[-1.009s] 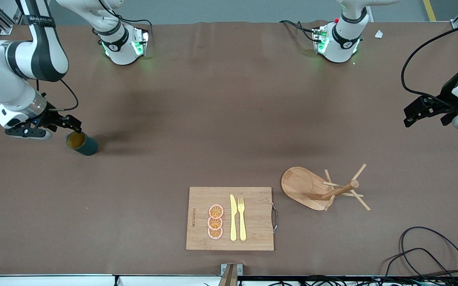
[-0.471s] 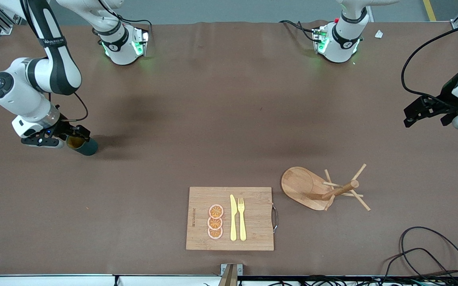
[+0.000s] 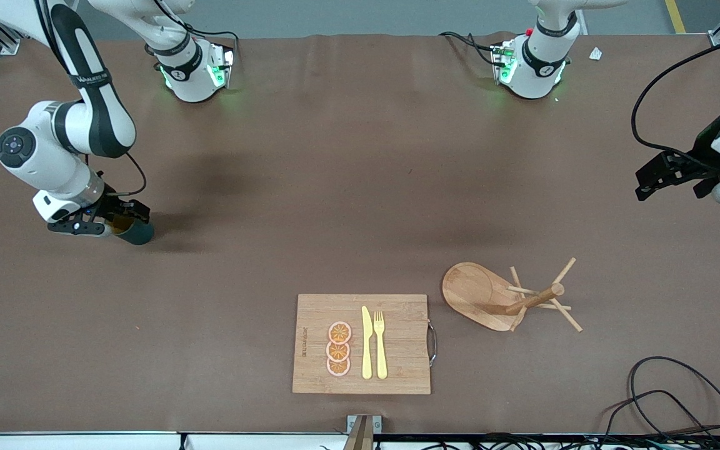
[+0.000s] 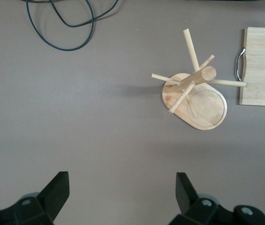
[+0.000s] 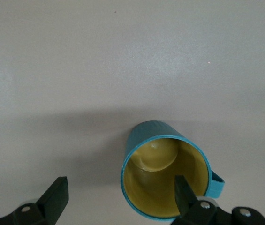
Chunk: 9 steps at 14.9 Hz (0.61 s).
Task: Pass cup and hang on rack
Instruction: 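Lower the right gripper over the teal mug and grasp its rim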
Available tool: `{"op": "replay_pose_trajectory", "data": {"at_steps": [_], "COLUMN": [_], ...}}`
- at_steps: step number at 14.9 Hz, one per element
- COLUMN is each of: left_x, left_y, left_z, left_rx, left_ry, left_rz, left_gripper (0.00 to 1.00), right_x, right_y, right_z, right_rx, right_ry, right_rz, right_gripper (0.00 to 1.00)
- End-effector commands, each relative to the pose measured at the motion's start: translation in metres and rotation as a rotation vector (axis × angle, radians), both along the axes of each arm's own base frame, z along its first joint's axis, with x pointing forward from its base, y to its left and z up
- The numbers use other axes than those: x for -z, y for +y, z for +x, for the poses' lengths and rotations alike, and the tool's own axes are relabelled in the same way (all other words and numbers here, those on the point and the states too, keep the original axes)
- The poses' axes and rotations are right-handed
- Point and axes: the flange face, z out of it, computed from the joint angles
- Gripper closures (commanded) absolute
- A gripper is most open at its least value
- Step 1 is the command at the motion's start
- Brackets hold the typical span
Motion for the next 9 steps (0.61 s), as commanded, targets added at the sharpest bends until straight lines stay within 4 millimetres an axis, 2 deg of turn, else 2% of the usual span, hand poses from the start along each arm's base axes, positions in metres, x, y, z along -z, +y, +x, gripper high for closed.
{"op": "replay_pose_trajectory", "data": {"at_steps": [1,6,9], "left_x": [-0.005,-0.005,-0.005], "left_y": [0.002,0.002,0.002], "left_z": [0.002,0.002,0.002], "left_rx": [-0.001,-0.003,-0.003], "left_ry": [0.001,0.001,0.001], "left_rz": [0.003,0.003,0.003], "left_gripper": [0.00,0.00,0.00], "right_x": [0.010,0.019,0.022], "right_y": [0.003,0.002,0.002], "right_z": [-0.007,-0.005,-0.005], "right_rx": [0.006,0.006,0.004], "right_ry": [-0.002,-0.010,-0.011], "right_rz": [0.007,0.005,0.004], "right_gripper": [0.01,0.08,0.16]}}
